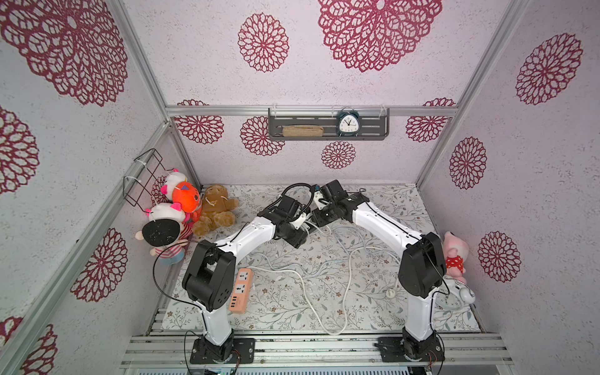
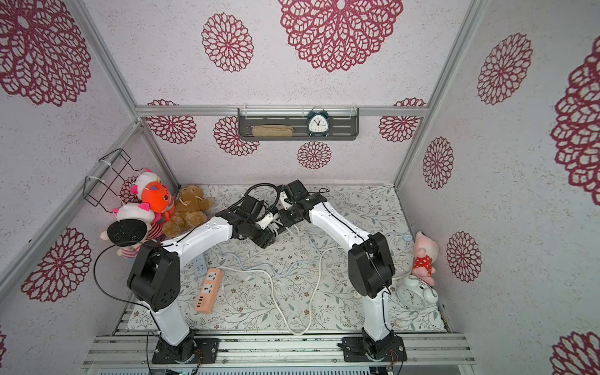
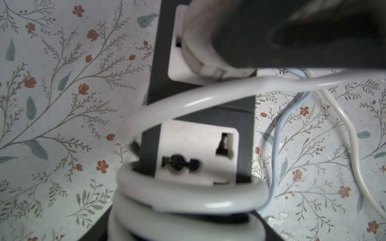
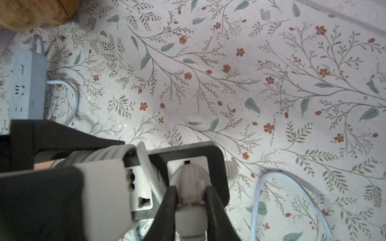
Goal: Unwrap the cord wrapped around the power strip
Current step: Remove the plug from the power strip.
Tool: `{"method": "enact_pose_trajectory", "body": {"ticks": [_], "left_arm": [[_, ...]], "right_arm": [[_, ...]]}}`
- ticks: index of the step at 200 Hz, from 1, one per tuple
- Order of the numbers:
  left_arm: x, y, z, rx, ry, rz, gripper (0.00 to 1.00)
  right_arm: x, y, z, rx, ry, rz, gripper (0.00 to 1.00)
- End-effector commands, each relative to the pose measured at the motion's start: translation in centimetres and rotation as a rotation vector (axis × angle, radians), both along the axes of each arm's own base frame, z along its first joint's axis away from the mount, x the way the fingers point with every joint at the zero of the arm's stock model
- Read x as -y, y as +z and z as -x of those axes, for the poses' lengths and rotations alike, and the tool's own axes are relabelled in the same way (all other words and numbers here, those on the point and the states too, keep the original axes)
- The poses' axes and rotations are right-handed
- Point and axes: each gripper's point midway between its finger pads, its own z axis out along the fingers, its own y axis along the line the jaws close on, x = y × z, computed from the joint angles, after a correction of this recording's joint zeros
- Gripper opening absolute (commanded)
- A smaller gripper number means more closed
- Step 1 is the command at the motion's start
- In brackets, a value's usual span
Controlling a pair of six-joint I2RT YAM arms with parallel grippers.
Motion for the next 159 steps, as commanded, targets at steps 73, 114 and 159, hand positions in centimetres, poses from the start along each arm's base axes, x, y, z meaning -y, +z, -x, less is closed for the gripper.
{"method": "enact_pose_trajectory", "body": {"ticks": [73,114,159], "left_arm": [[2.6,3.3,-1.6,-0.099,0.134,0.298,0.00],[1.6,2.2,-1.8,-0.168,0.214,0.353,0.00],[-0.8,0.0,-1.9,-0.102,0.266,0.116,0.00]], "right_arm": [[0.3,4.0,-0.2,0.192,0.008,-0.162,0.00],[1.3,6.9,-0.3,0.325,-0.034,-0.216,0.00],[2.8,9.7,-1.3,0.339,-0.176,-0.334,0.00]]}}
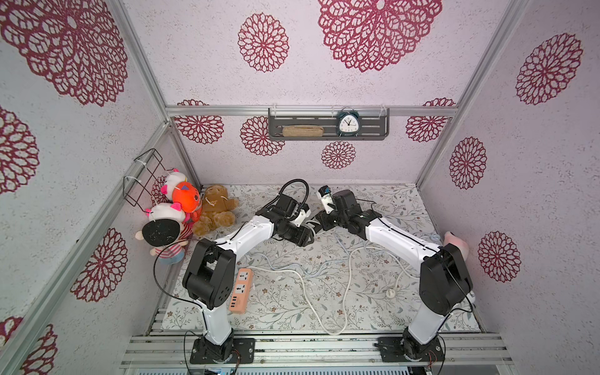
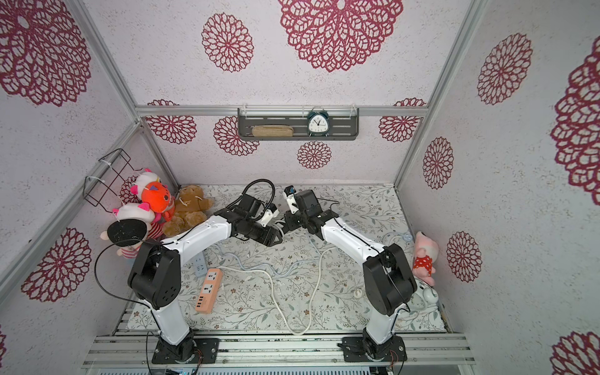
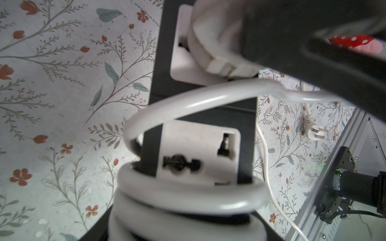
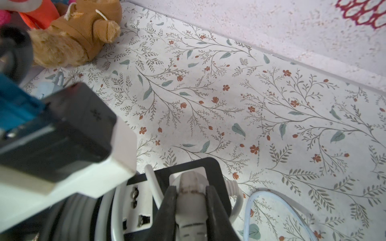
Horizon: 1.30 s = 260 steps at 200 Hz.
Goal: Unwrap the cord wrapped around the power strip
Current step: Remove the plug from the power strip.
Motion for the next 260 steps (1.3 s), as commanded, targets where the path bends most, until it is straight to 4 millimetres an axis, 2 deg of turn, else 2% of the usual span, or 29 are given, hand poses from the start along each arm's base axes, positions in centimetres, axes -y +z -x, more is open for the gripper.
{"method": "enact_pose_trajectory", "body": {"ticks": [1,20,58,91,107,147,173,192,231,260], "left_arm": [[-3.1,-0.7,-2.6,0.067,0.151,-0.162,0.00],[-3.9,-1.2,-2.4,0.136,0.132,-0.302,0.00],[-4.8,-1.4,-2.2,0.231,0.108,-0.392,0.00],[-5.9,-2.8,-1.4,0.198,0.073,-0.475,0.00],[-5.4,-3.2,-1.0,0.170,0.047,-0.438,0.00],[-3.8,-3.5,0.3,-0.059,0.057,-0.120,0.00],[-3.3,-2.5,0.4,-0.104,0.060,-0.034,0.00],[-3.2,-1.8,0.2,-0.132,0.068,-0.023,0.00],[-4.1,-1.9,0.2,-0.135,0.074,-0.159,0.00],[-4.6,-2.2,0.2,-0.130,0.083,-0.208,0.00]], "right_arm": [[1.3,7.5,-1.3,0.109,-0.117,-0.194,0.00],[1.4,8.8,-1.5,0.111,-0.135,-0.237,0.00],[2.3,9.7,-2.6,0.091,-0.194,-0.261,0.00],[3.1,11.0,-3.3,0.100,-0.223,-0.312,0.00],[3.1,11.5,-3.5,0.119,-0.211,-0.295,0.00],[3.0,12.2,-3.2,0.165,-0.155,-0.227,0.00],[2.9,12.0,-2.8,0.182,-0.108,-0.160,0.00],[2.4,12.1,-2.2,0.214,-0.045,-0.122,0.00],[1.0,12.0,-0.9,0.284,0.077,-0.024,0.00],[0.7,12.1,-0.6,0.331,0.101,0.028,0.00]]}}
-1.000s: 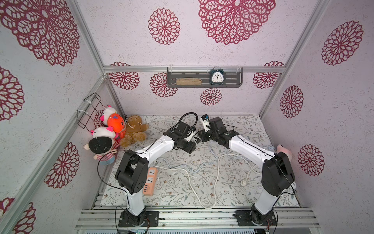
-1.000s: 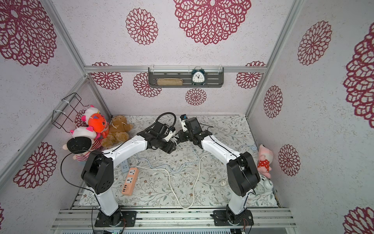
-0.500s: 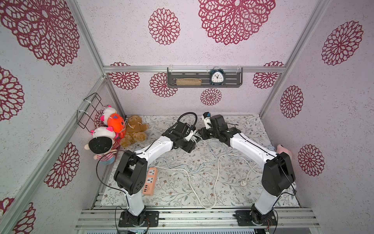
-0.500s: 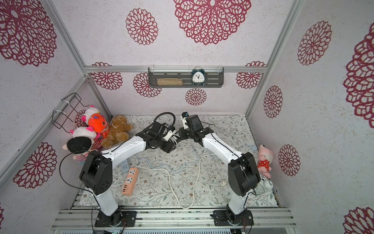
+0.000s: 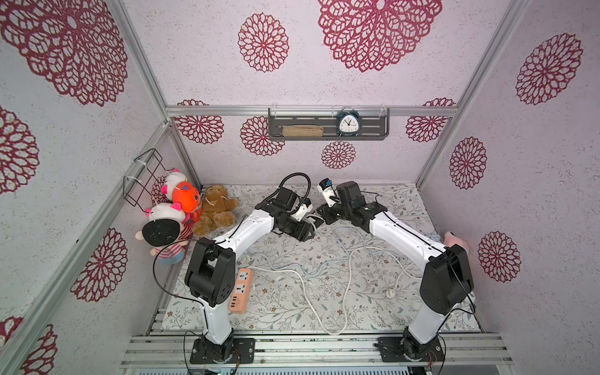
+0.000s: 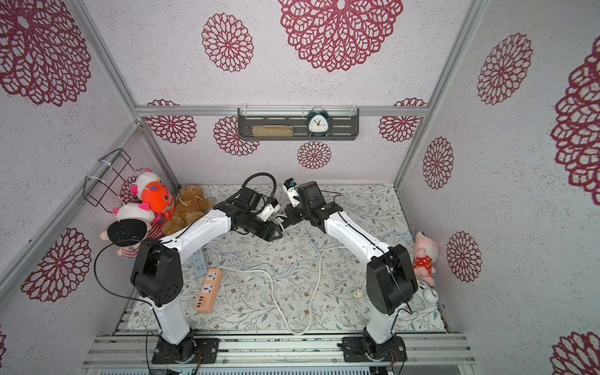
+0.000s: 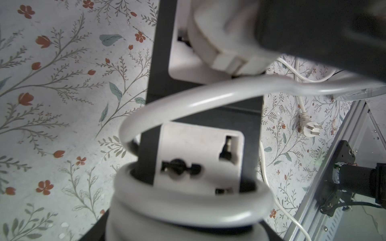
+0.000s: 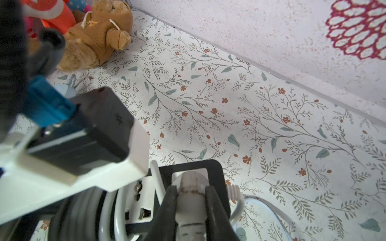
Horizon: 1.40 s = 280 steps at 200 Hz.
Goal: Unwrap the cord wrapped around the power strip
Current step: Remove the plug from the power strip.
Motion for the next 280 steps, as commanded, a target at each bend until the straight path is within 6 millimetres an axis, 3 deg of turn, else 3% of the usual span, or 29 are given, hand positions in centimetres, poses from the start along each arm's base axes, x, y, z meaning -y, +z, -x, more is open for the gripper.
{"method": "enact_pose_trajectory", "body": {"ticks": [1,41,79,118,146,191,228,248,280], "left_arm": [[-4.5,-4.0,0.9,-0.135,0.137,-0.189,0.00],[-4.2,-4.1,1.0,-0.069,0.108,-0.238,0.00],[-5.9,-5.1,0.5,-0.011,0.133,-0.409,0.00],[-6.0,-5.0,0.5,-0.004,0.139,-0.414,0.00],[-3.5,-4.5,1.4,-0.086,0.104,-0.210,0.00],[-2.9,-4.3,1.6,-0.222,0.113,-0.040,0.00],[-2.9,-3.6,1.4,-0.232,0.104,-0.043,0.00],[-3.2,-3.2,1.2,-0.219,0.111,-0.060,0.00],[-3.6,-3.0,1.3,-0.206,0.122,-0.078,0.00]], "right_arm": [[0.6,9.2,-0.2,0.272,0.014,-0.039,0.00],[2.0,10.4,-1.0,0.275,-0.074,-0.095,0.00],[2.8,11.9,-1.9,0.169,-0.182,-0.213,0.00],[4.7,12.7,-2.7,0.155,-0.324,-0.220,0.00],[4.1,12.6,-2.5,0.182,-0.266,-0.197,0.00],[1.6,13.8,0.5,0.302,-0.079,-0.087,0.00],[-0.1,12.6,2.0,0.348,0.073,0.038,0.00],[-0.3,11.9,1.8,0.356,0.096,0.078,0.00],[0.2,12.5,1.1,0.366,0.061,0.020,0.00]]}}
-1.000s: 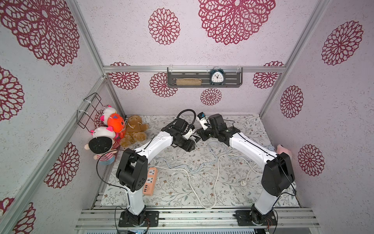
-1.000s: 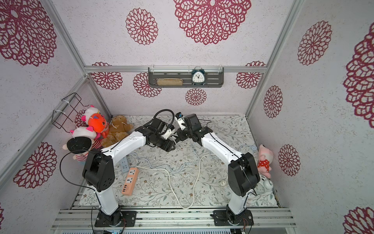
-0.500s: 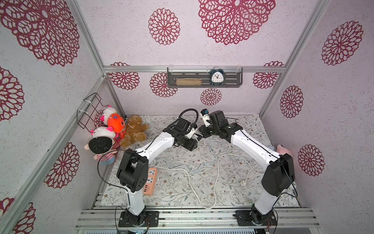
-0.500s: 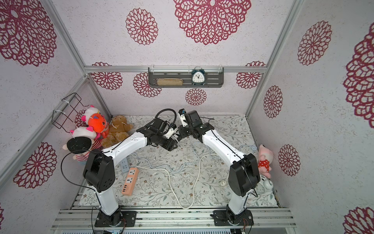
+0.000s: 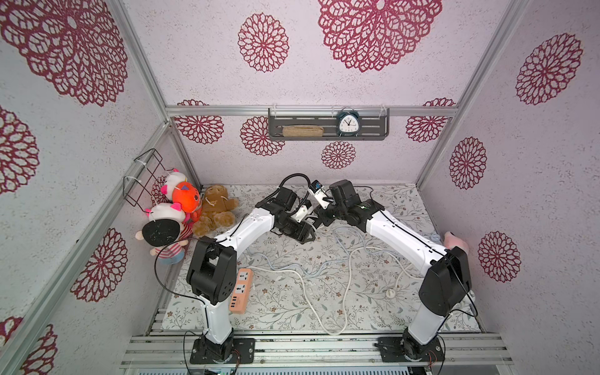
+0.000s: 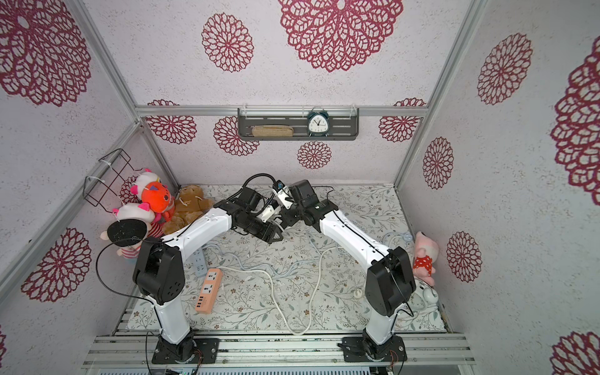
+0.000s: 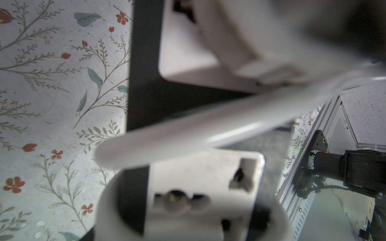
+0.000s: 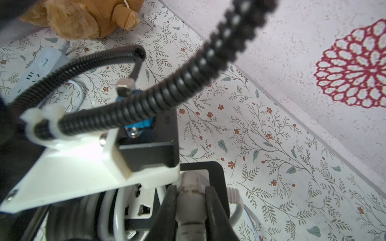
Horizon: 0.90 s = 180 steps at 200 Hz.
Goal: Unwrap the cord wrapped around the power strip
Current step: Remove the plug from the power strip.
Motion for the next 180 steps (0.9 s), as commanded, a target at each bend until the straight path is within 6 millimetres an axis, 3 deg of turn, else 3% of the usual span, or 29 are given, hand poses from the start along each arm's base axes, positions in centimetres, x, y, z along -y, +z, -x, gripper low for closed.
{"method": "enact_pose_trajectory", "body": {"ticks": [1,19,46,63,81,122,143,159,180], "left_arm": [[-4.2,-2.8,0.1,-0.118,0.145,-0.134,0.00],[-4.5,-2.9,0.0,-0.103,0.156,-0.157,0.00],[-5.2,-3.4,0.0,-0.088,0.159,-0.235,0.00],[-5.2,-3.6,0.2,-0.097,0.149,-0.248,0.00],[-5.0,-3.5,0.3,-0.105,0.135,-0.240,0.00],[-4.1,-2.9,0.3,-0.127,0.102,-0.197,0.00],[-3.8,-2.3,0.4,-0.140,0.089,-0.164,0.00],[-3.6,-2.2,0.3,-0.145,0.088,-0.145,0.00],[-3.8,-2.2,0.2,-0.144,0.098,-0.149,0.00]], "right_arm": [[1.4,10.8,-0.2,0.245,-0.020,-0.169,0.00],[2.8,11.3,-1.5,0.178,-0.126,-0.301,0.00],[6.5,11.3,-4.1,0.003,-0.349,-0.549,0.00],[7.1,12.1,-4.3,-0.023,-0.352,-0.633,0.00],[5.3,12.9,-3.2,0.076,-0.228,-0.514,0.00],[1.5,10.4,0.7,0.207,0.072,-0.160,0.00],[1.0,8.9,1.8,0.255,0.140,0.000,0.00],[0.8,8.8,2.4,0.303,0.178,0.031,0.00],[1.8,9.0,1.2,0.307,0.094,0.024,0.00]]}}
